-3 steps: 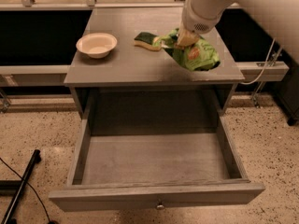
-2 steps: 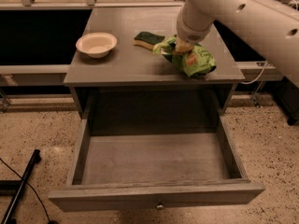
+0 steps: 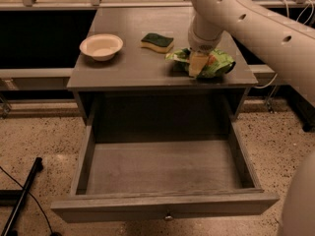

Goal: Pick green rice chip bag from top drawer and place on counter

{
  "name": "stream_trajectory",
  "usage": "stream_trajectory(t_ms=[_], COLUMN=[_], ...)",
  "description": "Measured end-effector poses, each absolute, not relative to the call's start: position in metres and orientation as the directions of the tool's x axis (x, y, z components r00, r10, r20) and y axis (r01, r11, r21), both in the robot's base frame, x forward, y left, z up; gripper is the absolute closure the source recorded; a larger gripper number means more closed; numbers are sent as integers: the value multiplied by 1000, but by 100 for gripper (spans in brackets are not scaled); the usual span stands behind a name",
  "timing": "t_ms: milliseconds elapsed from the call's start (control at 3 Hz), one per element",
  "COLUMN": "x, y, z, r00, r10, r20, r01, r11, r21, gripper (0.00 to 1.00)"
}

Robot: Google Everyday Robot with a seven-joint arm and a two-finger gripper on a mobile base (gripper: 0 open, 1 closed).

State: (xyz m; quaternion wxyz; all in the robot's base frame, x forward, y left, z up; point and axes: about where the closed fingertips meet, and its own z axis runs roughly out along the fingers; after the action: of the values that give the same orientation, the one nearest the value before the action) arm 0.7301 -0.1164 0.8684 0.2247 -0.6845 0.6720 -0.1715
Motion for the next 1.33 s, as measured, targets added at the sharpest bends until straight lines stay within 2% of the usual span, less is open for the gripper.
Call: stream_trajectory(t_ms=[333,667,1333], x=[725,704,707], y=[-189,-244,-231], z=[818,799,804], r00=[-9,-96,-68], r10=[-991,-974,-975], r20=[-135,-203,-210], r01=[-946,-982,-980], r11=[52,127,104], r21=[-319,-143,-167], gripper=[0,0,0])
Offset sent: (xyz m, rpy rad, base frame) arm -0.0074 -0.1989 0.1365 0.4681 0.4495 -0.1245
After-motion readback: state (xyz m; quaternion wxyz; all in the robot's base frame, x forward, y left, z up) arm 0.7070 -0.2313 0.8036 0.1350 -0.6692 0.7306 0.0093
